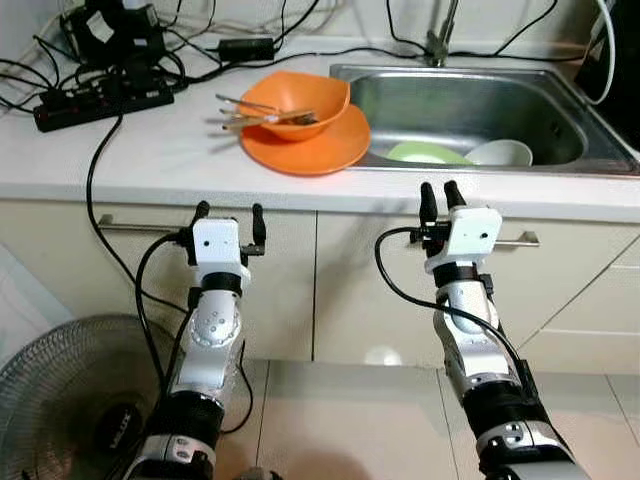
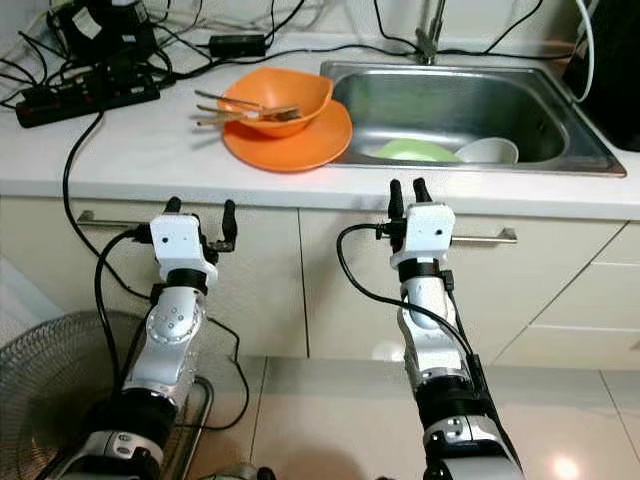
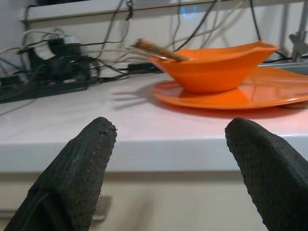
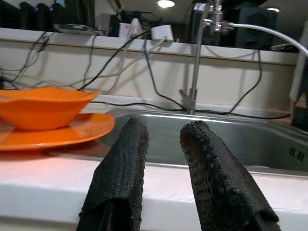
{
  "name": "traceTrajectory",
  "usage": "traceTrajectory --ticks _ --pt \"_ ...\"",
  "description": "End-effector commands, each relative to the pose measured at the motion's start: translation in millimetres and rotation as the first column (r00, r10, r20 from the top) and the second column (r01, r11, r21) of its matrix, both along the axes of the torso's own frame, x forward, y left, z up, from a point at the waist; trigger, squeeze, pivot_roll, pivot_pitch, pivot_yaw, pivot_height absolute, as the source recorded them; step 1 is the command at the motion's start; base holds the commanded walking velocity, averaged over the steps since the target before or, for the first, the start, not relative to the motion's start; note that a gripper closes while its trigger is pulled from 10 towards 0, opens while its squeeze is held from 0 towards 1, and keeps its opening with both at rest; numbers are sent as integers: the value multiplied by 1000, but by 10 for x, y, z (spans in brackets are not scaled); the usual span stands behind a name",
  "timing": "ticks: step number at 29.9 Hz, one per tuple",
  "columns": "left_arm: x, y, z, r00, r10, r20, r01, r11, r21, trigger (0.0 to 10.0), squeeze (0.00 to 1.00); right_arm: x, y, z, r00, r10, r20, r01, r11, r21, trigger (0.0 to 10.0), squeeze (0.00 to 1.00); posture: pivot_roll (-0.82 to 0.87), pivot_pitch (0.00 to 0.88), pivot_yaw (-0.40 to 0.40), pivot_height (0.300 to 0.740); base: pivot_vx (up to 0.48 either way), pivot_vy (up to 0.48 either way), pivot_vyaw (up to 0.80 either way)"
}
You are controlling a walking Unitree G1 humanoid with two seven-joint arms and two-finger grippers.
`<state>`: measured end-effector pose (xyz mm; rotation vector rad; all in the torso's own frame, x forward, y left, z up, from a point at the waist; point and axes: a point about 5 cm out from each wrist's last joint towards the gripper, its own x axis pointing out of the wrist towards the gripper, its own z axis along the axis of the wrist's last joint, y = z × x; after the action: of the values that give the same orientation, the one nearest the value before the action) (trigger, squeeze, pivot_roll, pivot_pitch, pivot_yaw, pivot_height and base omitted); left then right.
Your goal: Kitchen organization
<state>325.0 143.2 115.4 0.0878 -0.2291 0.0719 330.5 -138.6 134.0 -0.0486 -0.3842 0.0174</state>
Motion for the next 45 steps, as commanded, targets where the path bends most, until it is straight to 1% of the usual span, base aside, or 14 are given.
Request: traceTrajectory --ticks 1,21,22,26,27,29,32,45 --pt "23 -12 68 1000 -1 24 1 1000 4 10000 0 14 4 38 1000 2 6 -2 1000 10 10000 0 87 66 26 740 300 0 0" --pt "13 -4 95 999 7 43 -8 1000 3 10000 0 8 7 61 1000 10 17 -10 1000 11 10000 0 87 51 21 740 311 0 0" --pt "11 -1 109 999 10 49 -10 1000 4 10000 0 6 10 70 1000 11 23 -11 1000 11 10000 0 85 52 23 740 315 0 0" --pt "-15 40 276 991 30 127 -32 999 16 10000 0 -7 11 179 997 15 80 -17 1000 22 10000 0 87 55 19 740 310 0 0" --pt "-15 40 276 991 30 127 -32 999 16 10000 0 -7 11 179 997 15 80 -17 1000 22 10000 0 87 55 19 740 307 0 0" --pt "-21 71 371 985 45 164 -47 999 12 10000 0 -14 8 240 994 14 109 -16 1000 19 10000 0 91 59 16 740 311 0 0" --pt "-19 74 428 982 46 182 -49 999 11 10000 0 -13 6 286 992 12 126 -16 1000 24 10000 0 90 59 16 740 312 0 0" --pt "-43 38 412 986 31 165 -33 999 11 10000 0 -21 12 346 990 14 142 -18 999 29 10000 0 91 65 18 740 312 0 0"
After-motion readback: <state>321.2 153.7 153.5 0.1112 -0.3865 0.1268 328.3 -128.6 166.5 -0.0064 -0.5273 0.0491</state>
